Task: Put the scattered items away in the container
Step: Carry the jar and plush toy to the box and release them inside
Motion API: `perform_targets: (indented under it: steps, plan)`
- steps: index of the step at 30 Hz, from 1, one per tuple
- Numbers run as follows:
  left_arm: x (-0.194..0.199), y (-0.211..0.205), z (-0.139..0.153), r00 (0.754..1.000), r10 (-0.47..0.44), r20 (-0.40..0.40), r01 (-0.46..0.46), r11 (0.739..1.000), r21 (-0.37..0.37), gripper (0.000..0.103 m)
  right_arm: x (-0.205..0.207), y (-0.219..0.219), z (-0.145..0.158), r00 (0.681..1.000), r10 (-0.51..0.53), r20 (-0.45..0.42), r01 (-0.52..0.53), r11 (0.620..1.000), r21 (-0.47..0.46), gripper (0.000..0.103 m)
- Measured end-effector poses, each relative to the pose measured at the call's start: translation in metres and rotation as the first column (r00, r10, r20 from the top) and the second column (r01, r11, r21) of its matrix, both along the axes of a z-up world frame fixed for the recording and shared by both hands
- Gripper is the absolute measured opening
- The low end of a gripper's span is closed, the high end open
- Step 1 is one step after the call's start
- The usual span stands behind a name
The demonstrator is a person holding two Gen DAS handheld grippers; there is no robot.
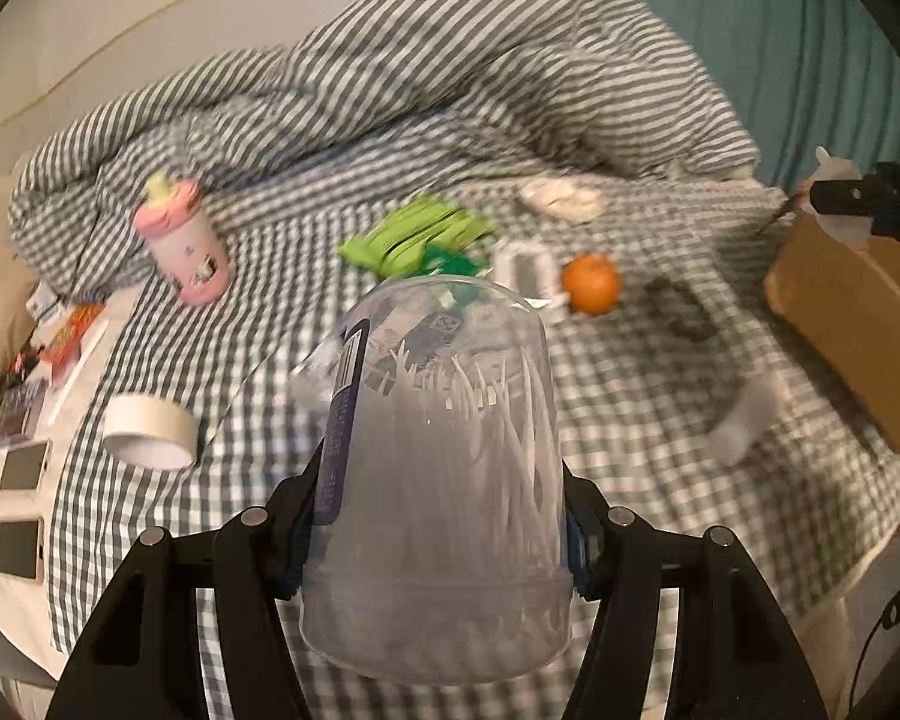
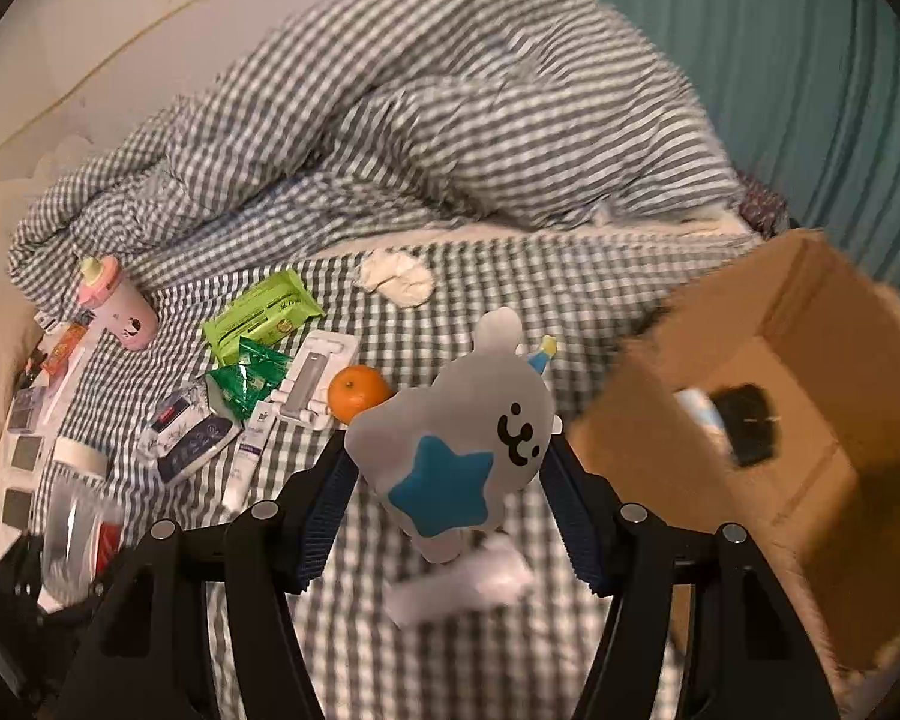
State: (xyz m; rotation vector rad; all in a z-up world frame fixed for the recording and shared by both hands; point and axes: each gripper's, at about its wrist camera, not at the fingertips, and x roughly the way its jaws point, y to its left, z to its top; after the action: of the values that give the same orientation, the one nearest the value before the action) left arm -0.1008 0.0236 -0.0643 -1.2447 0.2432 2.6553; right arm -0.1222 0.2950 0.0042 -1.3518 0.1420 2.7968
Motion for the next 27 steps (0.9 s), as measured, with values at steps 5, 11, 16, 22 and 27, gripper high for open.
perform_targets:
  steps: [5, 11, 16, 22, 27]
  plan:
    - [0.014, 0.06, 0.039, 0.994, -0.088, -0.061, 0.088, 0.996, 0.003, 0.064, 0.048, 0.044, 0.038, 0.998, -0.026, -0.05, 0.025, 1.0, -0.007, 0.062]
    - [0.024, 0.156, 0.081, 0.965, -0.233, -0.121, 0.238, 0.971, 0.03, 0.064, 0.09, 0.125, 0.065, 0.986, -0.139, -0.089, 0.137, 0.99, -0.024, 0.062]
    - [0.028, 0.247, 0.096, 0.918, -0.371, -0.137, 0.382, 0.922, 0.062, 0.064, 0.11, 0.179, 0.056, 0.974, -0.215, -0.072, 0.215, 0.977, -0.014, 0.062]
    - [0.011, 0.334, 0.091, 0.868, -0.487, -0.094, 0.495, 0.865, 0.083, 0.064, 0.106, 0.227, 0.028, 0.968, -0.25, -0.024, 0.248, 0.967, -0.06, 0.062]
    - [-0.006, 0.375, 0.058, 0.865, -0.501, -0.032, 0.502, 0.864, 0.038, 0.066, 0.095, 0.249, 0.0, 0.962, -0.274, 0.02, 0.275, 0.957, -0.092, 0.063]
